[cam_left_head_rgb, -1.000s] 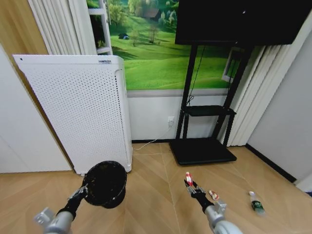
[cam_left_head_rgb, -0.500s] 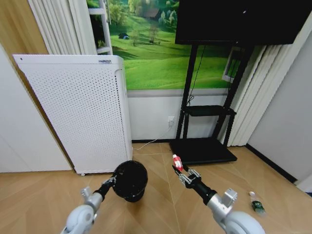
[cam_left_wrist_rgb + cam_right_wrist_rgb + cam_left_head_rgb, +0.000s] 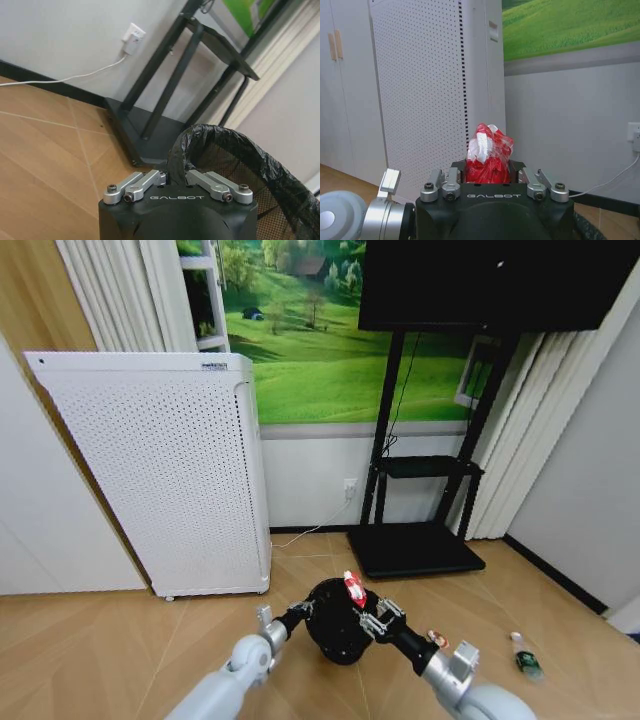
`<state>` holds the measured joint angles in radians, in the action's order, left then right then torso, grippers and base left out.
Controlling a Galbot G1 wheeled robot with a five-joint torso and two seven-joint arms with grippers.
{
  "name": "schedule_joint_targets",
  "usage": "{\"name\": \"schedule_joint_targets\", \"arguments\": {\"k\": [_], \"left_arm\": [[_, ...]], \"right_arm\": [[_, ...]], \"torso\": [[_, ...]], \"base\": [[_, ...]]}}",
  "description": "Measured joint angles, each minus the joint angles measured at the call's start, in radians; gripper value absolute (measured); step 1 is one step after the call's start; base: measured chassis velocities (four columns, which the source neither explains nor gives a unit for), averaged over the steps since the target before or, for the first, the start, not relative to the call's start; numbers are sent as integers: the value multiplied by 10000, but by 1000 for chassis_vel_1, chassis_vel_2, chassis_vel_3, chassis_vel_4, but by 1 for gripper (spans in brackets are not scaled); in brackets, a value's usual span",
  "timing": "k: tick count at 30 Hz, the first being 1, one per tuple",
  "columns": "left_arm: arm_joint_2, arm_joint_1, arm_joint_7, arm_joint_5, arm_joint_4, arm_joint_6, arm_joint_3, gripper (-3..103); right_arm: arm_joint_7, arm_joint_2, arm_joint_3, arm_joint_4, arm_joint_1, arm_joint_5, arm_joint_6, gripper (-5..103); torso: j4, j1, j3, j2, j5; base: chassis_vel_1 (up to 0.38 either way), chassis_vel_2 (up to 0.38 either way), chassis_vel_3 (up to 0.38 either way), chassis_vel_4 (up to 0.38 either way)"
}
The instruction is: Pick up the trash bin and place the garbage on the floor into it.
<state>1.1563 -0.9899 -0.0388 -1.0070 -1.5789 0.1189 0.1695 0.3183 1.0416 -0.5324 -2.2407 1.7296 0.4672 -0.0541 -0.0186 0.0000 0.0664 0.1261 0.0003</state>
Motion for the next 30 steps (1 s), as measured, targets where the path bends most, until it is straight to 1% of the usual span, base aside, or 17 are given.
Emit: {"name": "schedule_joint_targets", "arguments": {"k": [7, 8, 9, 11, 12, 14, 15, 17, 19, 20, 22, 23, 25, 26, 27, 29, 30], "left_arm": [[-261, -448, 1, 118, -891, 192, 131, 7], [-267, -601, 1, 208, -1042, 237, 64, 7], [-267, -601, 1, 208, -1042, 237, 64, 7], [-280, -804, 1, 361, -1245, 289, -88, 7], [-280, -804, 1, 361, -1245, 289, -88, 7], [-330, -935, 3, 415, -1397, 307, -261, 7], [-330, -935, 3, 415, -1397, 307, -261, 7], [-405, -1112, 13, 460, -1552, 319, -543, 7], [-494, -1490, 14, 564, -1746, 322, -1069, 7], [-494, -1490, 14, 564, -1746, 322, -1069, 7], [-596, -2233, 33, 673, -2077, 325, -1932, 7], [-596, -2233, 33, 673, -2077, 325, -1932, 7], [-679, -3083, 85, 967, -2467, 315, -2755, 7], [-751, -3939, 78, 1232, -2870, 317, -3560, 7], [-751, -3939, 78, 1232, -2870, 317, -3560, 7], [-709, -5102, 12, 1400, -3458, 316, -4749, 7], [-644, -5505, -27, 1464, -3642, 307, -5163, 7]], "right_arm": [[253, 226, 336, 647, 101, -849, 387, 44], [246, 251, 361, 717, 83, -918, 418, 48], [246, 251, 361, 717, 83, -918, 418, 48], [139, 290, 390, 745, 65, -934, 421, 60], [139, 290, 390, 745, 65, -934, 421, 60], [34, 300, 407, 745, 66, -935, 420, 71], [34, 300, 407, 745, 66, -935, 420, 71], [-15, 305, 411, 718, 93, -922, 466, 82], [-41, 315, 406, 675, 110, -775, 544, 90], [-41, 315, 406, 675, 110, -775, 544, 90], [-182, 425, 343, 673, 22, -492, 524, 91], [-182, 425, 343, 673, 22, -492, 524, 91], [-333, 520, 258, 680, -76, -259, 293, 92], [-472, 604, 158, 681, -118, -110, 34, 93], [-472, 604, 158, 681, -118, -110, 34, 93], [-553, 754, 17, 681, -112, 11, -204, 96], [-582, 803, -17, 681, -98, 38, -262, 93]], "torso": [[0, 0, -1, 0, -1], [1, 0, -1, 0, -2], [1, 0, -1, 0, -2], [1, 0, -1, 0, -3], [1, 0, -1, 0, -3], [0, 0, -1, 1, -3], [0, 0, -1, 1, -3], [0, 0, -1, 1, -4], [-1, 0, -1, 1, -5], [-1, 0, -1, 1, -5], [-3, 0, -1, 1, -6], [-3, 0, -1, 1, -6], [-1, 0, -1, 1, -4], [3, 0, -1, 1, -5], [3, 0, -1, 1, -5], [3, -1, -2, 2, -3], [2, -1, -2, 2, -2]], "base": [[0, 0, 0, 0], [0, 0, 0, 0], [0, 0, 0, 0], [0, 0, 0, 0], [0, 0, 0, 0], [0, 0, 0, 0], [0, 0, 0, 0], [0, 0, 0, 0], [0, 0, 0, 0], [0, 0, 0, 0], [0, 0, 0, 0], [0, 0, 0, 0], [0, 0, 0, 0], [0, 0, 0, 0], [0, 0, 0, 0], [0, 0, 0, 0], [0, 0, 0, 0]]}}
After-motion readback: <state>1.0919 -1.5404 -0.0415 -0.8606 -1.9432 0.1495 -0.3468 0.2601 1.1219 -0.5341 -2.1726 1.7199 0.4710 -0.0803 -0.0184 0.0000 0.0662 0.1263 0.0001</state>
